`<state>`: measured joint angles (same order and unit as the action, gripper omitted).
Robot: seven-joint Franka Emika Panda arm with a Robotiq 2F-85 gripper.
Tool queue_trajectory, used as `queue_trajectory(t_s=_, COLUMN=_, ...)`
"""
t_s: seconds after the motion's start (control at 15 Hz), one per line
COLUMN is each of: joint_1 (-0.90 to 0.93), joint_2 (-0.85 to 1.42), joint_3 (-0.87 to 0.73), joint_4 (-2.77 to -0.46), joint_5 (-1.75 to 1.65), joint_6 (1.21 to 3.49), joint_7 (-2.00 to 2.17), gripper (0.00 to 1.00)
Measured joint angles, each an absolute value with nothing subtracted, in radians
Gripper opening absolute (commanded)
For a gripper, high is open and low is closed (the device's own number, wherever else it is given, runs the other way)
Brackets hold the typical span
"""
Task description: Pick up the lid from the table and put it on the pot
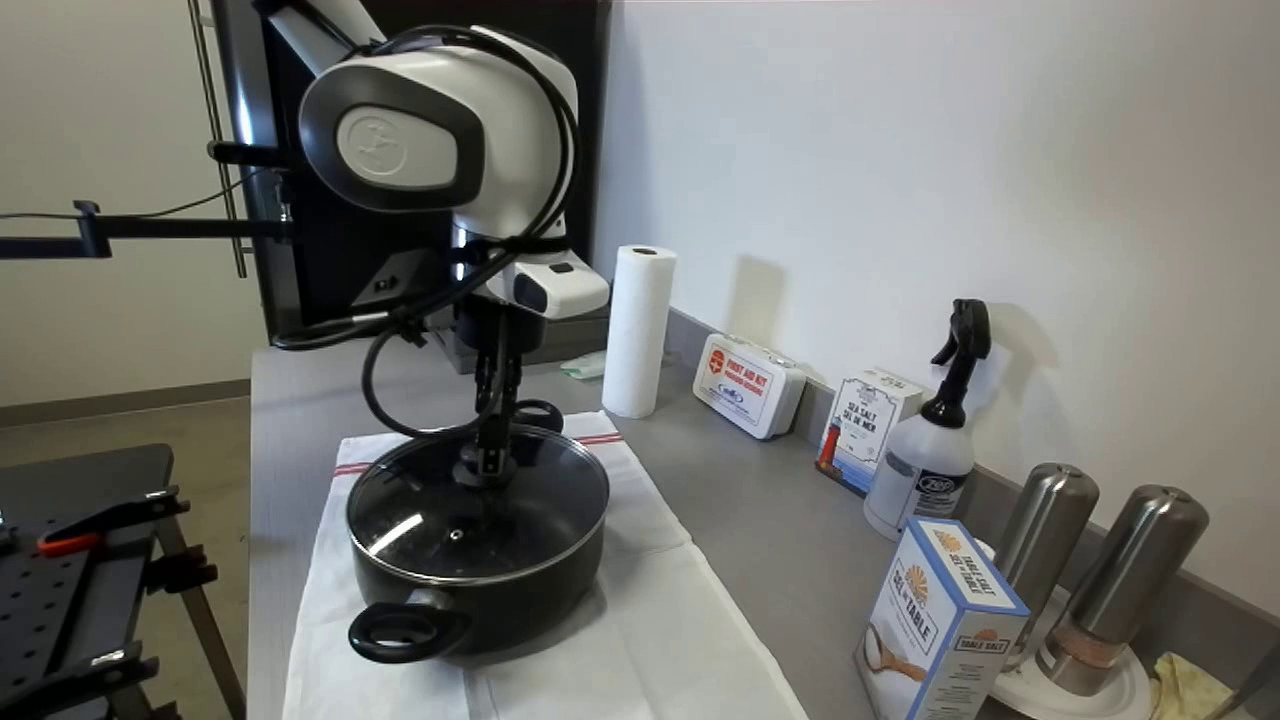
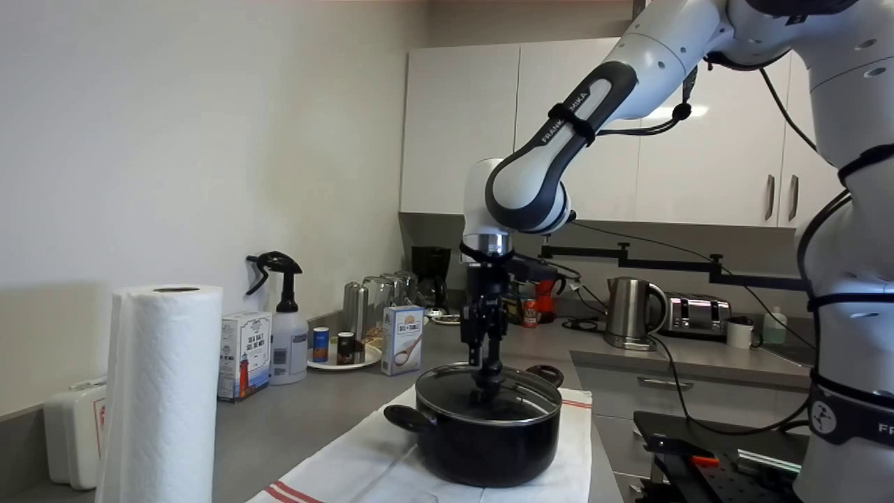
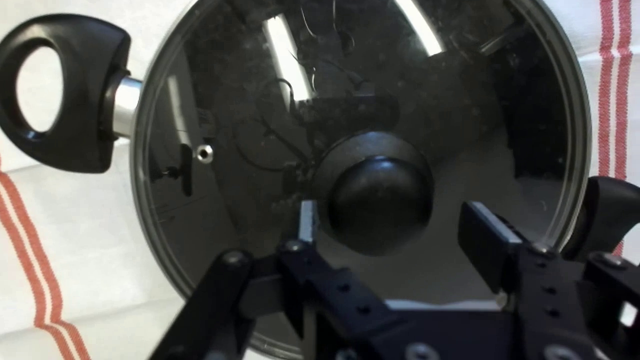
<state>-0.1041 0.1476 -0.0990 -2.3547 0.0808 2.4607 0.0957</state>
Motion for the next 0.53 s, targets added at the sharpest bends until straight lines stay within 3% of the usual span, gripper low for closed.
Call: queue_trajectory(t_s=0.53, joint_1=-0.093, joint_2=0.076, joint_3=-0.088, joint_4=-2.371, joint_5=0.081, joint_6=2.48, joint_7=0.095, gripper=1.0)
